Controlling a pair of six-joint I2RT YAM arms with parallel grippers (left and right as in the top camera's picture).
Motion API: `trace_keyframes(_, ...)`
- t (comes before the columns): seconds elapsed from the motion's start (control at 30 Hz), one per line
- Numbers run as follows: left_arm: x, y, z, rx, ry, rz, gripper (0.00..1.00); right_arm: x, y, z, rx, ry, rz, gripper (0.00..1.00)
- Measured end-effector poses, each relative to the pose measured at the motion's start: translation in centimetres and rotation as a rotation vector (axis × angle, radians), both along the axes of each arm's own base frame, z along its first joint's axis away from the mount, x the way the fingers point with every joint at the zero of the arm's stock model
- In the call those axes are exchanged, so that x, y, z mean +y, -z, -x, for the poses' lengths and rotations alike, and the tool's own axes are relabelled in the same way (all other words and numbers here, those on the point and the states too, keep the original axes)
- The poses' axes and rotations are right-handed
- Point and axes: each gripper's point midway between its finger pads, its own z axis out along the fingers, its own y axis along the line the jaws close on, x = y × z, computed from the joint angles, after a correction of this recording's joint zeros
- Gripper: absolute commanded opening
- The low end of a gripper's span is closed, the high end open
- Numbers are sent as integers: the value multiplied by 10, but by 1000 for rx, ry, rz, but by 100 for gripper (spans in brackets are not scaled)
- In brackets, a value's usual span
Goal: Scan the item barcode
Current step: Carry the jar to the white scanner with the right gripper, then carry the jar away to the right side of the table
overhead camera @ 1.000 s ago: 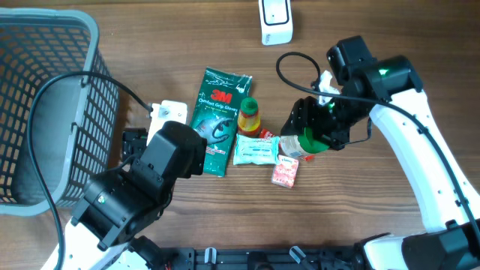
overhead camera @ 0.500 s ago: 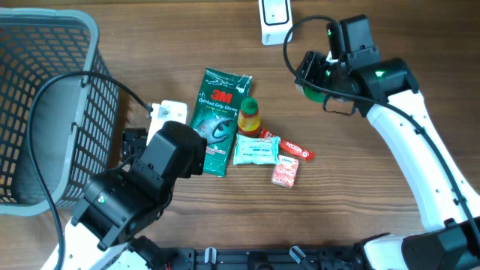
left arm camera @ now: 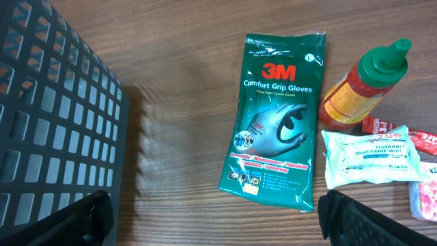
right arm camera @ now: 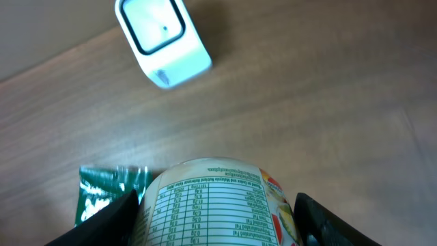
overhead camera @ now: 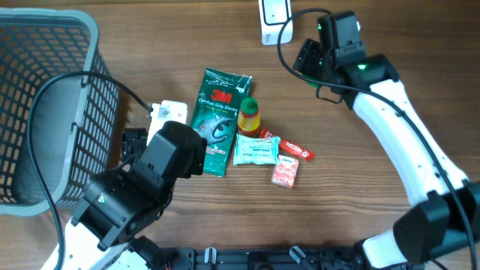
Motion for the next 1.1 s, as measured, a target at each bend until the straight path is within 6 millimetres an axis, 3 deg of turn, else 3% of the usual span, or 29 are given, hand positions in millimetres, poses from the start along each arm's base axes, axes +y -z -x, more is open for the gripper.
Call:
trace_keyframes(0.23, 0, 0, 0, 0, 0, 0, 100, 12, 9, -42, -117, -99, 71, 39)
trace_keyframes(0.4, 0, 0, 0, 0, 0, 0, 100, 22, 28, -78, -207, -158, 126, 40)
trace_keyframes(0.5, 0, 0, 0, 0, 0, 0, 100, 30, 38, -102, -287, -190, 157, 47)
trace_keyframes(0.73, 0, 0, 0, -1, 0, 1, 100, 46, 36, -152, -551, -217, 192, 56)
trace_keyframes(0.87, 0, 0, 0, -1, 0, 0, 100, 51, 40, -167, -657, -210, 187, 61)
trace_keyframes(1.1, 0, 0, 0, 0, 0, 0, 100, 59, 79, -176, -654, -254, 194, 60)
